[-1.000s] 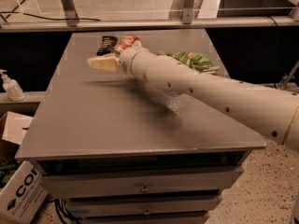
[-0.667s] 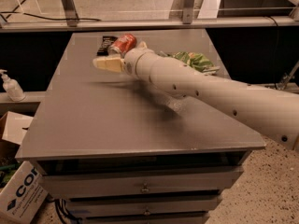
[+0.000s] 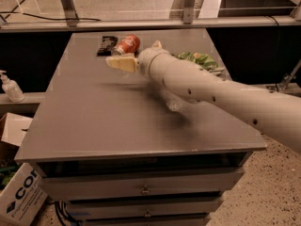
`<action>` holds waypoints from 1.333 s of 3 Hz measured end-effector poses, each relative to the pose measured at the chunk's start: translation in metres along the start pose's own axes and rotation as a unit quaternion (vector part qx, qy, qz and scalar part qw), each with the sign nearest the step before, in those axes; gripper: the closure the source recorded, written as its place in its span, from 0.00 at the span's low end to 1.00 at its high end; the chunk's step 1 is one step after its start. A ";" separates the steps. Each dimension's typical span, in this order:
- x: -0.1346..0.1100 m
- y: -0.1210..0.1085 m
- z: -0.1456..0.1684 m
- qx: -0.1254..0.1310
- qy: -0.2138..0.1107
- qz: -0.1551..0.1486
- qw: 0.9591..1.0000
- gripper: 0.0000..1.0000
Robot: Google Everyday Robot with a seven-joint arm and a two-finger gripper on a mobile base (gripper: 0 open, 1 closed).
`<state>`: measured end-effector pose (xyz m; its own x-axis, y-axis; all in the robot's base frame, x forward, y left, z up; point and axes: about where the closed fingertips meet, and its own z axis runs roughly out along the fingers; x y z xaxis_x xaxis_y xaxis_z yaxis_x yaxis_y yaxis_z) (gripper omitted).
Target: Move coke can near rxbar chocolate
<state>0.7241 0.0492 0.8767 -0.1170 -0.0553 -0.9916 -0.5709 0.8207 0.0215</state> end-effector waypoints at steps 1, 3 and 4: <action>-0.003 -0.015 -0.022 0.016 -0.002 -0.001 1.000 0.00; -0.017 -0.048 -0.071 0.055 -0.012 -0.012 0.998 0.00; -0.021 -0.065 -0.102 0.080 -0.015 -0.014 0.997 0.00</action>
Offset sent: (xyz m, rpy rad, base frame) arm -0.0306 -0.0900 0.0229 -0.0235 -0.0334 -0.1131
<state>0.6812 -0.0607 0.9095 -0.0779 -0.0644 -0.9949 -0.4363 0.8995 -0.0241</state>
